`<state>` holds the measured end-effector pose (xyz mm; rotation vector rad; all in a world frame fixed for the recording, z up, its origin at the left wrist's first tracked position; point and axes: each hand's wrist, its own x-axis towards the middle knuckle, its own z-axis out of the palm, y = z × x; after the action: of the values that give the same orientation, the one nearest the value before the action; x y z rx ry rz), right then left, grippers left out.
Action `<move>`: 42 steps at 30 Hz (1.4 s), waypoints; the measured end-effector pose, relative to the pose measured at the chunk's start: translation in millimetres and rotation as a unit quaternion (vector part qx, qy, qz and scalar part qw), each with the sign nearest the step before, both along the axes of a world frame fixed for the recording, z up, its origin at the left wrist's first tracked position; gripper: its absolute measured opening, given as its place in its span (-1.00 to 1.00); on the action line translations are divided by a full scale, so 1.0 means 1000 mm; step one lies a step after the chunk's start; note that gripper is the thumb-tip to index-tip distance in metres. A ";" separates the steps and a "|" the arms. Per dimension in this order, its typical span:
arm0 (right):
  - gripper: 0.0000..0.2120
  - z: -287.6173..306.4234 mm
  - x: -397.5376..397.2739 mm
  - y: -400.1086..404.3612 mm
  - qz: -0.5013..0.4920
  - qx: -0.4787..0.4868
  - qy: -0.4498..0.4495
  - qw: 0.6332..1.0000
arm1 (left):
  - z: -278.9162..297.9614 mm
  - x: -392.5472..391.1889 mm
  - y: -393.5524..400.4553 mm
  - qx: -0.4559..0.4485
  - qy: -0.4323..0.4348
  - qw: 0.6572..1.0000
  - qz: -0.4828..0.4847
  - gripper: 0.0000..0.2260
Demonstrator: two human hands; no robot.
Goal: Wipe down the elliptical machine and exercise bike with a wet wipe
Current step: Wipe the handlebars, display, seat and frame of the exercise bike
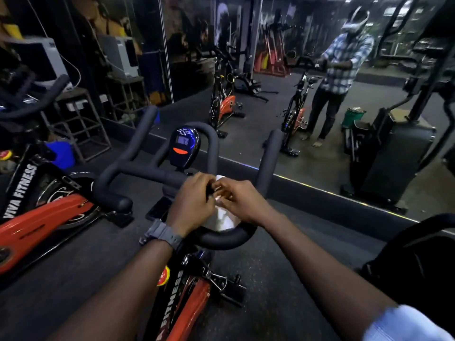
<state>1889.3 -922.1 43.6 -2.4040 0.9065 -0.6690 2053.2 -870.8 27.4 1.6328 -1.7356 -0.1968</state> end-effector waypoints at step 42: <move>-0.76 -0.056 -0.052 0.050 -0.215 -0.183 -0.128 0.951 | -0.004 -0.007 -0.003 -0.037 -0.123 0.989 -0.077 -0.57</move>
<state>1836.9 -871.8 -12.6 -2.3554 1.2981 -1.3848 2045.9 -873.8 23.7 1.5202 -2.0330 -0.0035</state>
